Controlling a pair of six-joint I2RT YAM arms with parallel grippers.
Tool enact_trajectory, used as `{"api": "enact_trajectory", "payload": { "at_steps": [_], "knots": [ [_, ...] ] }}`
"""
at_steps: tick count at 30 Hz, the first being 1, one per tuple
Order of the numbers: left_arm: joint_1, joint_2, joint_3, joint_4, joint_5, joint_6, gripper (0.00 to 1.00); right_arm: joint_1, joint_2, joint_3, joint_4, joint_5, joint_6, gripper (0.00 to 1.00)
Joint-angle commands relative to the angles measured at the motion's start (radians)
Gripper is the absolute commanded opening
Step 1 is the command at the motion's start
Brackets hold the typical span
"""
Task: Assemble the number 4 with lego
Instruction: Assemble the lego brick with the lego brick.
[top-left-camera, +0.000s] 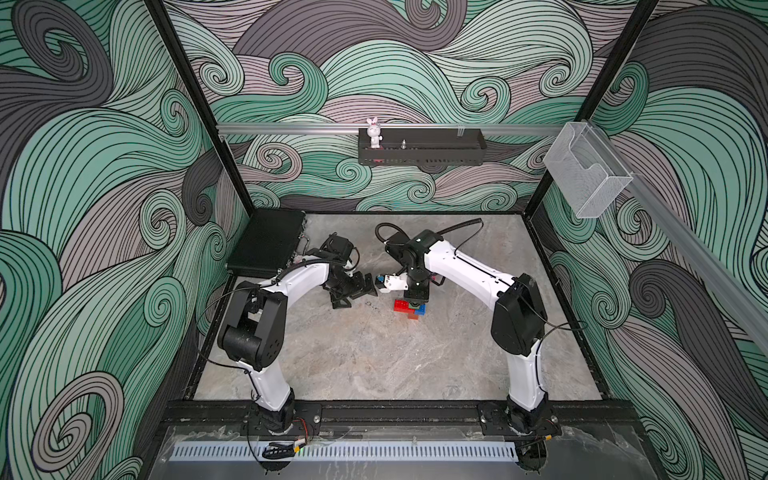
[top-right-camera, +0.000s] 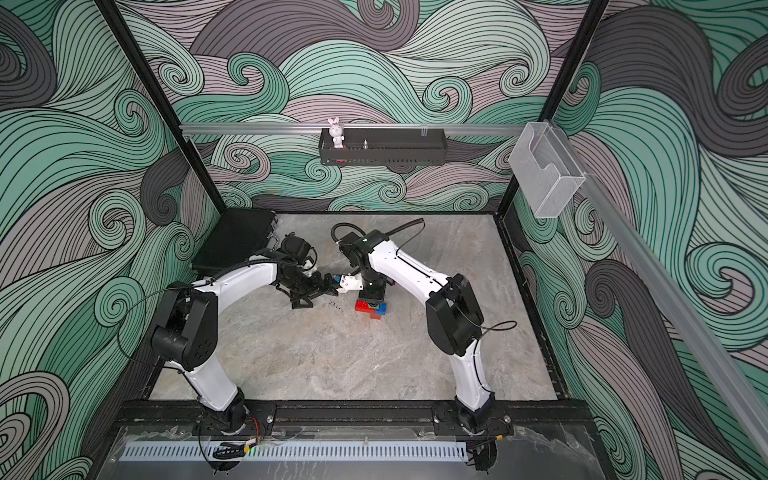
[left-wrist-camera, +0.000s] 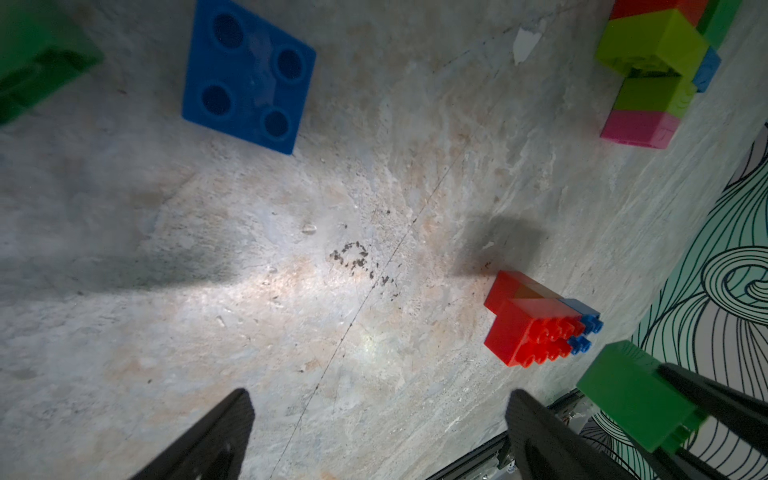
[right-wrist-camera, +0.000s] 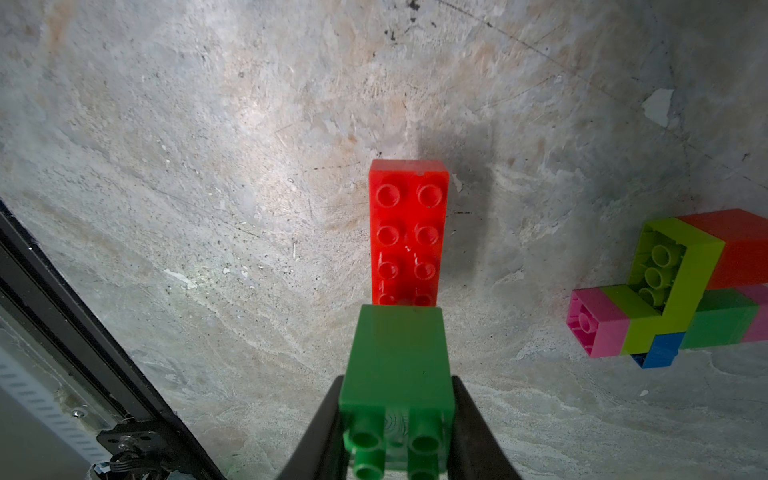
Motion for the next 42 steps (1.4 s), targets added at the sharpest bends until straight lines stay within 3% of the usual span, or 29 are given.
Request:
{"api": "enact_trajectory", "payload": {
  "at_steps": [1,42],
  "knots": [
    [0.01,0.008,-0.002,-0.032,0.011,0.008,0.99,-0.005,0.019,0.006,-0.024,0.001,0.007,0.0],
    [0.012,0.028,-0.01,-0.032,0.036,0.017,0.99,-0.042,-0.025,-0.098,0.07,-0.032,-0.003,0.0]
  ]
}}
